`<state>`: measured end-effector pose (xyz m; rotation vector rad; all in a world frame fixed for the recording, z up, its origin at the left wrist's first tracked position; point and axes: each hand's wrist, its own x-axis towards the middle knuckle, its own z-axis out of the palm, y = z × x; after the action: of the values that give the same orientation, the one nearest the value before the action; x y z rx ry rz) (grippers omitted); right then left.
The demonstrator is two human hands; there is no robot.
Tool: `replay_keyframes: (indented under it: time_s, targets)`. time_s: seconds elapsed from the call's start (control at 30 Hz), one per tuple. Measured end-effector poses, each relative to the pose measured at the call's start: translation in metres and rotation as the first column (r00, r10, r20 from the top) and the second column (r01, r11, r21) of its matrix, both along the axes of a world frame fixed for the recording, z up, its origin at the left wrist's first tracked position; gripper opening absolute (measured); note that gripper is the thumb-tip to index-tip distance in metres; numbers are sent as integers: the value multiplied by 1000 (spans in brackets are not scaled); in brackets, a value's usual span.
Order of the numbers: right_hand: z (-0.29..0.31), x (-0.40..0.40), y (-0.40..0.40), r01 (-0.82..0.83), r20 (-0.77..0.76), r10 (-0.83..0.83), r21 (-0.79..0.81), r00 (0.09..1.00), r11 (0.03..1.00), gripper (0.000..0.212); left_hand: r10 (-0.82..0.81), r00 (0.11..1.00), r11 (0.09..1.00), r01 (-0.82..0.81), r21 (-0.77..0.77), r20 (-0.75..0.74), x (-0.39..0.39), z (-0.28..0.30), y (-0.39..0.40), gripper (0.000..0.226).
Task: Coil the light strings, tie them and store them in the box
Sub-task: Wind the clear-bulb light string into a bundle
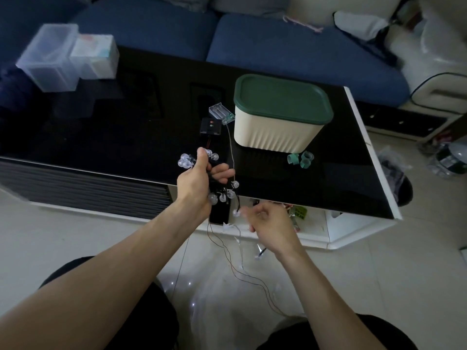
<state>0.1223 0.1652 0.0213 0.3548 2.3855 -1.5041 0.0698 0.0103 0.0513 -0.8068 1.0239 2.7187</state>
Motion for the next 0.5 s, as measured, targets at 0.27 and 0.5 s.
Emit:
replay_keyframes:
  time_s: [0.27,0.5]
  targets:
    - [14,2,2,-303,-196,343,207,919,930,6,-421,907,752,368,-547,31,10,-7,11,13]
    - [26,0,30,-305,-279,296,12,914,952,14,-708,699,533,626,-569,106,16,-10,18,11]
